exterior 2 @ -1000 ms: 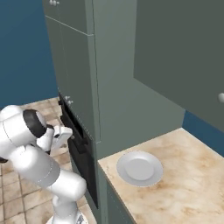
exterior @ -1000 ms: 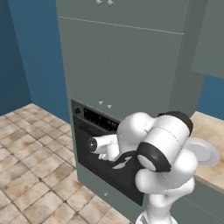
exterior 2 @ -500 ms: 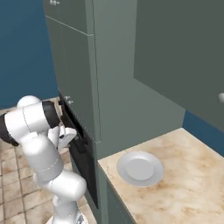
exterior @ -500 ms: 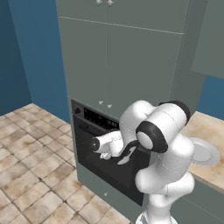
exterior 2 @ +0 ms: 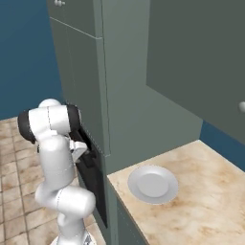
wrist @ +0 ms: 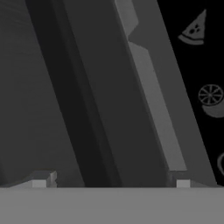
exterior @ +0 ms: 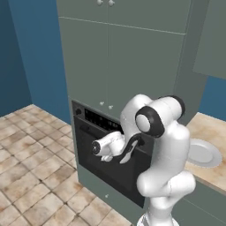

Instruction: Take the baked cake out of the oven and place it on the plate for cooling. Then close the oven door.

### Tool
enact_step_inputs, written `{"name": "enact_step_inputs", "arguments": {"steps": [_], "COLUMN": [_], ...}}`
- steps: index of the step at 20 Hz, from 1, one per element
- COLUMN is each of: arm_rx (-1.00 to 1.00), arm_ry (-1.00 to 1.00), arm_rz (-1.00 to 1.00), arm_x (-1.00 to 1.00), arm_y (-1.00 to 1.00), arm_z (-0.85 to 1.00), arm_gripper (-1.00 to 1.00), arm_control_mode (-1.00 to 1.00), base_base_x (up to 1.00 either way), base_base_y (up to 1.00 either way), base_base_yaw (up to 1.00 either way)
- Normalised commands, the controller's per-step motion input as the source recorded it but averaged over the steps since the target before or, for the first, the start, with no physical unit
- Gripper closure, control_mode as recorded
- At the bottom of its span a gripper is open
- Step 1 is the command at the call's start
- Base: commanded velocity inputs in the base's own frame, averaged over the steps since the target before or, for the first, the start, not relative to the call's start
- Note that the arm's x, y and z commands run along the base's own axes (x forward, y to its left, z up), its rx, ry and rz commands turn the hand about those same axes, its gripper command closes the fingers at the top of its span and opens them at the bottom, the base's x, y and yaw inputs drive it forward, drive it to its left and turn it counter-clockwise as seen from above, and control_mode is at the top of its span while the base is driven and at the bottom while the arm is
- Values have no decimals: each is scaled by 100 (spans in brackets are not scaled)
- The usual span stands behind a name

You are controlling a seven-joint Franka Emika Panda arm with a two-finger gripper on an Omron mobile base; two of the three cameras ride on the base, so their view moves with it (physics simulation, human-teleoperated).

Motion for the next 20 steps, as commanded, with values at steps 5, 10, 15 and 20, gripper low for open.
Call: {"name": "enact_step_inputs", "arguments": {"steps": [5,10,15,20], "arm_rx": [-5,-5,-3,2], "arm_ry": [0,0,4,18], "arm_rz": [0,0,0,0], "arm_x": [22,26,30,12], "arm_y": [0,0,0,0], "arm_z": [-38,-36,-37,-42], "arm_gripper": [-100,-100,100,100], "arm_control_mode": [-100,-100,-100,-100], "base_base_x": [0,0,0,0], "base_base_y": [0,0,0,0], "base_base_yaw": [0,0,0,0]}}
